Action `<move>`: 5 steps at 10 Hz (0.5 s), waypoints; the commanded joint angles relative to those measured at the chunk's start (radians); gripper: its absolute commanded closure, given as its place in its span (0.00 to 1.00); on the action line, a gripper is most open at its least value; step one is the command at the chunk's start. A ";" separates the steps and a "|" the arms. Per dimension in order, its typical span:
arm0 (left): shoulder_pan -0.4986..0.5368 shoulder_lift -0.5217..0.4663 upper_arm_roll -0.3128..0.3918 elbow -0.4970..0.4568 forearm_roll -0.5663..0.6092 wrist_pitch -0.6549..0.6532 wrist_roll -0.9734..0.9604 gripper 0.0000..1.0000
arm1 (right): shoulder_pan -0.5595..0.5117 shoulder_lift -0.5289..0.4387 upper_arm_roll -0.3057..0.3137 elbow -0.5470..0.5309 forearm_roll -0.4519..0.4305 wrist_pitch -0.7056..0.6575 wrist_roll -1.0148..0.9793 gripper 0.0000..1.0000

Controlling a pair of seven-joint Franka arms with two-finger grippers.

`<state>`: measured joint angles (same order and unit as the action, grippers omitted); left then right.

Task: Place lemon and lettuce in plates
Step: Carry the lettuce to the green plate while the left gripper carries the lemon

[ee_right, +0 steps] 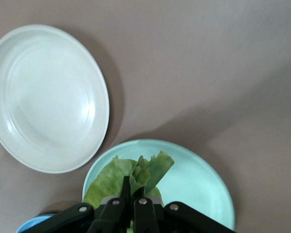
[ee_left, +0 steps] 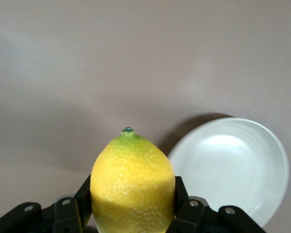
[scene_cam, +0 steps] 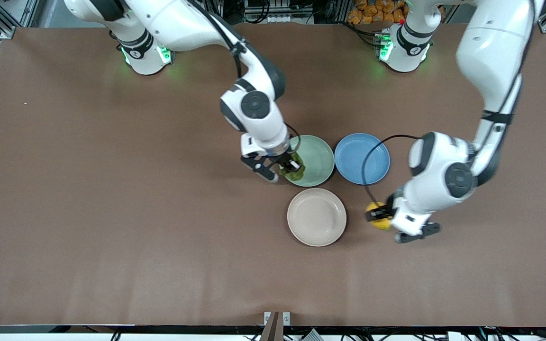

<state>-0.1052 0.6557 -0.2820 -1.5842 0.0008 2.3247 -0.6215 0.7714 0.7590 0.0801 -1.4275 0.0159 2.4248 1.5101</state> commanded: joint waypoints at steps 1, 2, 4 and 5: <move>-0.072 0.053 0.014 0.035 -0.010 0.059 -0.070 1.00 | 0.035 0.048 -0.002 0.052 -0.068 0.000 0.103 0.84; -0.095 0.065 0.014 0.035 -0.010 0.079 -0.082 1.00 | 0.031 0.048 0.010 0.047 -0.074 0.000 0.108 0.39; -0.135 0.097 0.017 0.035 -0.008 0.120 -0.086 1.00 | 0.010 0.033 0.050 0.041 -0.170 -0.013 0.110 0.00; -0.149 0.114 0.018 0.035 -0.007 0.140 -0.086 1.00 | -0.035 -0.013 0.082 0.012 -0.175 -0.019 0.099 0.00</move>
<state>-0.2254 0.7380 -0.2794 -1.5752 0.0008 2.4366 -0.6903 0.7976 0.7905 0.1068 -1.4029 -0.1164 2.4291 1.5967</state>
